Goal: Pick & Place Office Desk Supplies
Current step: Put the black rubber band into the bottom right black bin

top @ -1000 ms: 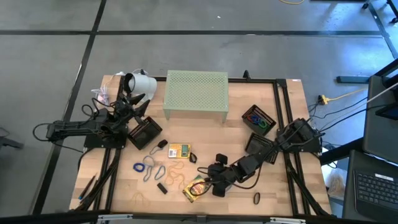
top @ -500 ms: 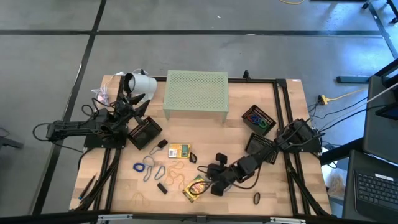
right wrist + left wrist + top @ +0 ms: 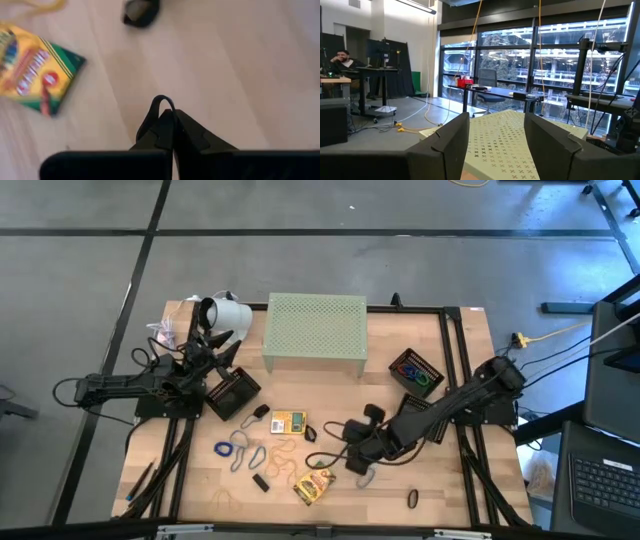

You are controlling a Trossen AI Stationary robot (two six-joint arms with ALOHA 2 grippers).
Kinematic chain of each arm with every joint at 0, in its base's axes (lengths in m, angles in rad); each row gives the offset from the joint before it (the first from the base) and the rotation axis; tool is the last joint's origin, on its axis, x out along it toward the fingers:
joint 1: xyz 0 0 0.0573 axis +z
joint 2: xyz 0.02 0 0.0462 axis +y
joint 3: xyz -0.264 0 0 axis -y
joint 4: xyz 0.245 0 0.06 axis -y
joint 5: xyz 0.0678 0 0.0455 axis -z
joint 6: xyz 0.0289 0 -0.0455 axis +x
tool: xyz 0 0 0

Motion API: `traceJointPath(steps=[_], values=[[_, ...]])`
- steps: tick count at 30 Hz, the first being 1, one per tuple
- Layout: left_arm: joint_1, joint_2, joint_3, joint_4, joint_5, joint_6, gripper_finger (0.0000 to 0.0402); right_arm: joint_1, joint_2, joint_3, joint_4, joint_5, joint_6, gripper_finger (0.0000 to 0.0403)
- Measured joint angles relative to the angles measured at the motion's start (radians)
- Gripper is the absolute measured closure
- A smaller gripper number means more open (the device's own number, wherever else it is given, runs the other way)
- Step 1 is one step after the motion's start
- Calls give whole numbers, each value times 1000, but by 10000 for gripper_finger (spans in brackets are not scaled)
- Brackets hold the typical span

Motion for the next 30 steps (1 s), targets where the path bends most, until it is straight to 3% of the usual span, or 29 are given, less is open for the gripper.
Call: traceJointPath(steps=[6, 14, 23, 30], values=[[0, 0, 0, 0, 0, 0, 216, 1, -122, 8, -318, 11, 111, 396], [0, 0, 0, 0, 0, 0, 216, 1, -197, -2, -640, 34, 417, 396], [0, 0, 0, -2, 0, 0, 216, -14, -205, -153, -652, -163, 606, 396], [0, 0, 0, -2, 0, 0, 215, -14, -205, -189, -645, -174, 721, 380]])
